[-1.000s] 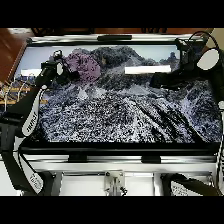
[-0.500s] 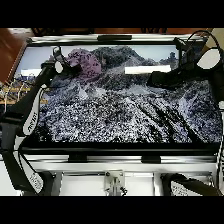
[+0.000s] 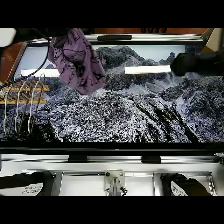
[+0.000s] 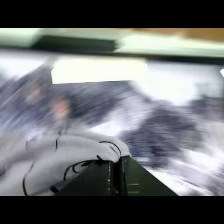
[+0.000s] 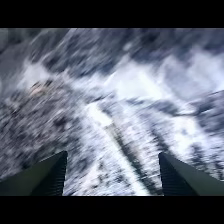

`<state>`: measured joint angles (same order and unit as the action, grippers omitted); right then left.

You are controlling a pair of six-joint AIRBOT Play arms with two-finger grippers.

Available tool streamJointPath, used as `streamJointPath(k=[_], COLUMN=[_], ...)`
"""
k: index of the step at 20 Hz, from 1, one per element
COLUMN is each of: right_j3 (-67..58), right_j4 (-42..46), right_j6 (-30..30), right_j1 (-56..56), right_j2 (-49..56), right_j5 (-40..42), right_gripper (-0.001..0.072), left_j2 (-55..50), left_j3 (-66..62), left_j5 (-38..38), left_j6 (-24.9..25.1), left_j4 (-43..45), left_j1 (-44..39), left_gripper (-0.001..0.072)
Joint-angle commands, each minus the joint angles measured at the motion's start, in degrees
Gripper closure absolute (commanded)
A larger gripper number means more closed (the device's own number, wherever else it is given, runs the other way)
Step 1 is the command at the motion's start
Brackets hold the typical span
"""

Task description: Fold the shirts.

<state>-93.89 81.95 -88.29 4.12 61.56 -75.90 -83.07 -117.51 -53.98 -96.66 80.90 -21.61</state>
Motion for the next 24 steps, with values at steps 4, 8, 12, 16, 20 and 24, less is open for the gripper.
streamJointPath(k=[4,8,12,16,20,24], right_j3=[-2.8,1.7,20.9,43.3,55.1,55.8], right_j4=[10.8,1.0,-4.8,-9.8,-11.5,-14.3], right_j6=[-3.3,-3.7,-3.3,-4.9,-7.7,-7.2], right_j1=[0.0,0.0,0.0,0.0,0.0,0.0], right_j2=[-14.6,-15.0,-14.9,-14.9,-11.9,-2.8], right_j5=[-2.5,-15.2,-15.0,-7.7,-3.1,-1.3], right_gripper=[0.0034,0.0035,0.0035,0.0035,0.0035,0.0035], left_j2=[17.9,19.3,19.4,19.3,19.3,19.4], left_j3=[1.4,14.2,31.9,43.2,45.6,45.6], left_j5=[-17.0,-35.3,-34.8,-27.6,-27.2,-26.8], left_j6=[6.2,6.9,7.7,7.5,7.5,7.5], left_j4=[6.8,9.6,11.3,11.7,14.1,14.3], left_j1=[-12.0,-12.0,-12.0,-12.0,-11.8,-11.6], left_gripper=[0.0640,0.0640,0.0640,0.0640,0.0640,0.0640])
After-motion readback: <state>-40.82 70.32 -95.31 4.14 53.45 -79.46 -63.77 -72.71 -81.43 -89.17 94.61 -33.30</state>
